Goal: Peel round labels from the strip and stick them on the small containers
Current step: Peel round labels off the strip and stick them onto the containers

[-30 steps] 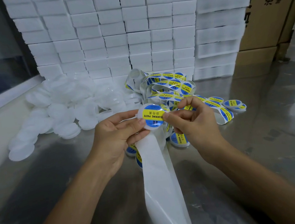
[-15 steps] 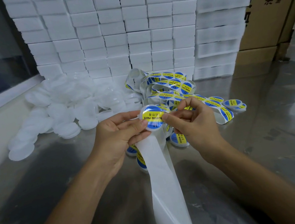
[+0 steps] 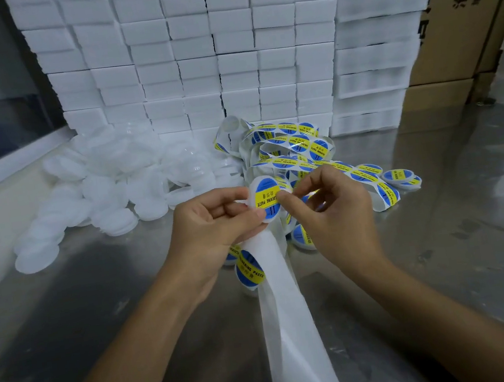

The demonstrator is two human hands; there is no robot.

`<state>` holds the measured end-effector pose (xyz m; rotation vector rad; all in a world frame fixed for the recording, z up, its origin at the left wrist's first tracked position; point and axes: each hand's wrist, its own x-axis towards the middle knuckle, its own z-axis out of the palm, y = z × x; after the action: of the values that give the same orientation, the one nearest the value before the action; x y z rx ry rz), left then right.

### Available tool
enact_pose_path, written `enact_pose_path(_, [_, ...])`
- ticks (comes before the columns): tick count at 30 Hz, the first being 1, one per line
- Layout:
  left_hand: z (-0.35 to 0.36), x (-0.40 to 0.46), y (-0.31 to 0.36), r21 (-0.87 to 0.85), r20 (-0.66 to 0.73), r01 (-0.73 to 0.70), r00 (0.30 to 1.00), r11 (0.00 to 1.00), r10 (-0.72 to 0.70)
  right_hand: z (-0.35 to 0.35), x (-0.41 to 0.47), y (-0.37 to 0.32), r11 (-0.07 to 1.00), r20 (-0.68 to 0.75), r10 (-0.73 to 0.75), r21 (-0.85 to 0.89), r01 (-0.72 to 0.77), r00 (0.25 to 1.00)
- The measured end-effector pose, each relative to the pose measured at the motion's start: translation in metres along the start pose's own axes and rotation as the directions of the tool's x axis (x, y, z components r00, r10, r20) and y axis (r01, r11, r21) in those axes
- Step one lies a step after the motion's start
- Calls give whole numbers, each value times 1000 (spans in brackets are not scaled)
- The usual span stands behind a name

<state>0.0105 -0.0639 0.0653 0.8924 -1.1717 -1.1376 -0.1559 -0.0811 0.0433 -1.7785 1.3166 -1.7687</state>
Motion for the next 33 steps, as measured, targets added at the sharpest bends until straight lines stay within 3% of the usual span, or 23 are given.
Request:
enact_pose_path(2, [1, -1, 0, -96, 47, 12, 999, 995, -7, 0, 0, -3, 1000, 34, 19, 14, -20, 999])
enact_pose_path(7, [4, -3, 0, -208, 127, 24, 992, 978, 3, 6, -6, -11, 942, 279, 75, 295, -160, 957])
enact_pose_path(12, [5, -4, -1, -202, 179, 66, 983, 977, -29, 6, -3, -10, 896, 202, 148, 388, -217, 968])
enact_pose_path(17, [7, -6, -1, -154, 214, 62, 976, 986, -28, 5, -6, -13, 908, 194, 158, 357, -220, 968])
enact_pose_path(21, [7, -9, -3, -58, 294, 67, 955, 996, -47, 4, -3, -10, 958, 100, 166, 220, -184, 981])
enact_pose_path(23, [6, -9, -3, -25, 311, 73, 948, 997, -62, 3, -1, -9, 957, 88, 143, 242, -160, 986])
enact_pose_path(30, [1, -4, -1, -91, 246, 27, 969, 996, -4, 2, -1, -9, 928, 244, 38, 352, -125, 969])
enact_pose_path(33, [-1, -2, -3, -66, 192, 23, 981, 998, -10, 2, -1, -13, 893, 303, 46, 415, -175, 952])
